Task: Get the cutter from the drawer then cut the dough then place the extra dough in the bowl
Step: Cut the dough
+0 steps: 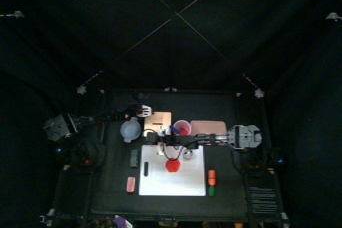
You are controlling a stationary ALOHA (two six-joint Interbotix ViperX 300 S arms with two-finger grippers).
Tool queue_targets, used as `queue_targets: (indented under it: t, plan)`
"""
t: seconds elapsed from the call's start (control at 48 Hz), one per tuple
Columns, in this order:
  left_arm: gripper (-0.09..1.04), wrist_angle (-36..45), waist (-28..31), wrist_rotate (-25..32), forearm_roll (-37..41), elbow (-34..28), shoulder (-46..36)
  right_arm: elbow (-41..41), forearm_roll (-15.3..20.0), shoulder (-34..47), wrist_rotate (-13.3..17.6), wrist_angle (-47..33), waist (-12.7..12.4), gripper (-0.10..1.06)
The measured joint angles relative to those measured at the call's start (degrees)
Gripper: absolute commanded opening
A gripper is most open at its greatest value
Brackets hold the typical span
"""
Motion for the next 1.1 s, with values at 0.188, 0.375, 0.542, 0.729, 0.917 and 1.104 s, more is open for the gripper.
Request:
queue_targets:
  t: [0.188, 0.375, 0.542, 0.729, 0.917, 1.104]
  plan:
    - [0.38, 0.0, 0.0, 0.0, 0.0, 0.0, -0.1, -0.4, 0.1, 0.2, 0.0, 0.0, -0.2, 0.51]
    - [0.38, -0.4, 0.1, -0.1, -0.1, 0.5, -0.8, -1.9, 0.8, 0.2, 0.0, 0.1, 0.4, 0.51]
    - [0.38, -2.6, 0.1, 0.4, 0.0, 1.9, -3.5, -2.5, 0.8, -1.2, 0.0, -0.3, 2.9, 0.51]
    - [0.38, -3.6, 0.4, 0.4, 2.7, 5.2, -8.4, 3.3, 0.8, -8.9, 0.0, -3.4, 6.0, 0.51]
    - [0.37, -7.4, 0.4, 0.5, 8.5, 9.8, -15.9, 17.3, 2.5, -20.7, 0.2, -10.1, 7.1, 0.51]
    - [0.37, -12.3, -2.4, 0.4, 19.5, 15.3, -24.1, 33.8, 5.9, -32.5, 0.2, -17.7, 7.1, 0.51]
